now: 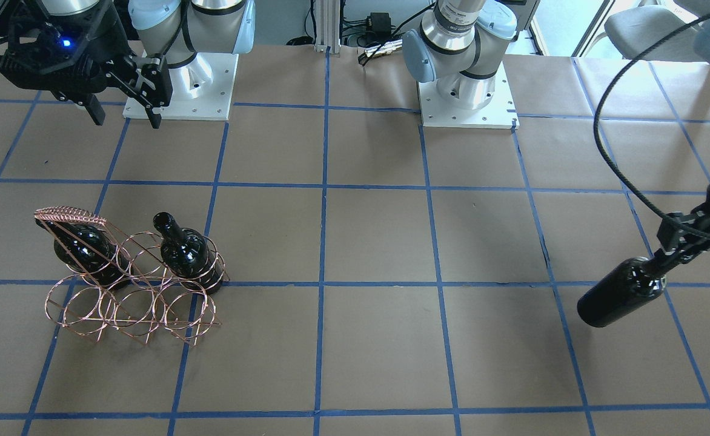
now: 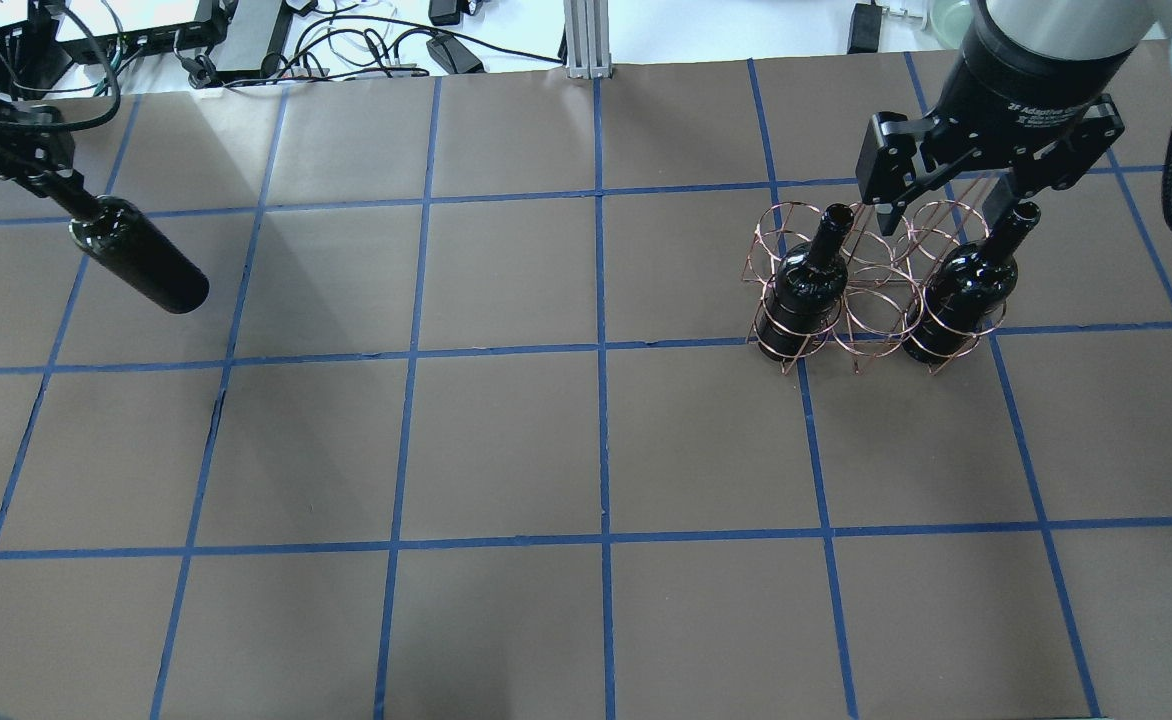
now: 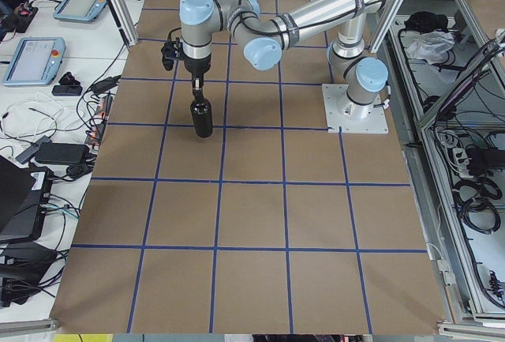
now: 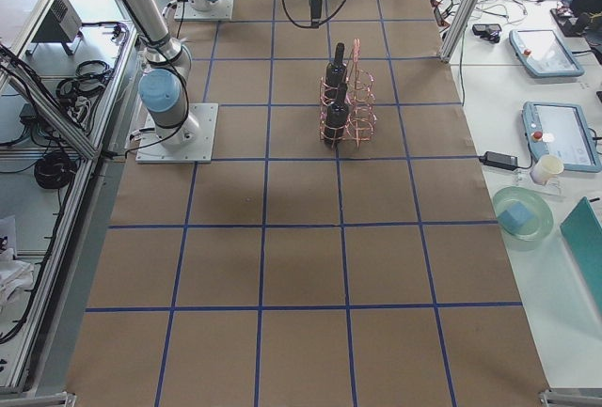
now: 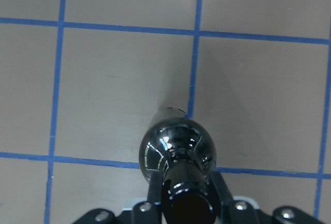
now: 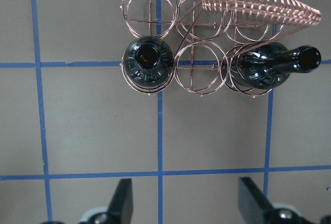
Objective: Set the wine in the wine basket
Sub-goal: 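Lift the bottle with left gripper and swing it upright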
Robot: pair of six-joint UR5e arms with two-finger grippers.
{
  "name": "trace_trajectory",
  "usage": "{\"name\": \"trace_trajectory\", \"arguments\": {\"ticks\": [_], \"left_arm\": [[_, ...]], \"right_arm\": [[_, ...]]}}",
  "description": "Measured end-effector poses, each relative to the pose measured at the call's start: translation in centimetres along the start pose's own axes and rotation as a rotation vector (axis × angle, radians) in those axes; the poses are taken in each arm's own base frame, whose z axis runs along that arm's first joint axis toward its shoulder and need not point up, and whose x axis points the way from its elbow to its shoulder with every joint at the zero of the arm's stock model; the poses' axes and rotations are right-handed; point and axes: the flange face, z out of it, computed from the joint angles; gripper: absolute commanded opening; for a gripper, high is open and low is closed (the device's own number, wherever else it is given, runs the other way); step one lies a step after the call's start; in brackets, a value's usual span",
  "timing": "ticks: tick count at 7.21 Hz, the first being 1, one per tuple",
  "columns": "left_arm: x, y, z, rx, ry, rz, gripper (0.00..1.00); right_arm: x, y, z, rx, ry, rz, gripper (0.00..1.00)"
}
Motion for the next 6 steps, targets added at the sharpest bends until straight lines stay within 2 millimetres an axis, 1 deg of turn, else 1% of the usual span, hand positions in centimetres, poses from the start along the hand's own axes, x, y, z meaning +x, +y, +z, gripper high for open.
{"name": "trace_trajectory", "arguments": {"ticks": [1,2,3,4,5,6], "left_arm": [[5.1,0.4,-0.8,0.006,0.011,-0.013,0.00],[10.4,1.2,-1.5,0.000,0.025,-0.015,0.00],[15.3,2.7,-1.8,-0.020,0.039,-0.004,0.00],[19.7,4.7,-1.3,-0.050,0.049,0.014,0.00],[23.2,6.9,-0.2,-0.084,0.053,0.022,0.00],[26.0,9.1,0.8,-0.112,0.053,0.024,0.00]], "right_arm": [[0.0,0.0,0.0,0.000,0.000,-0.002,0.66],[0.0,0.0,0.0,-0.001,0.001,-0.001,0.66],[-0.1,0.0,0.0,0.000,0.001,0.001,0.62],[-0.1,0.0,0.0,0.000,0.000,0.000,0.60],[-0.1,0.0,0.0,0.000,0.000,-0.001,0.62],[-0.1,0.0,0.0,0.000,0.000,-0.001,0.69]]}}
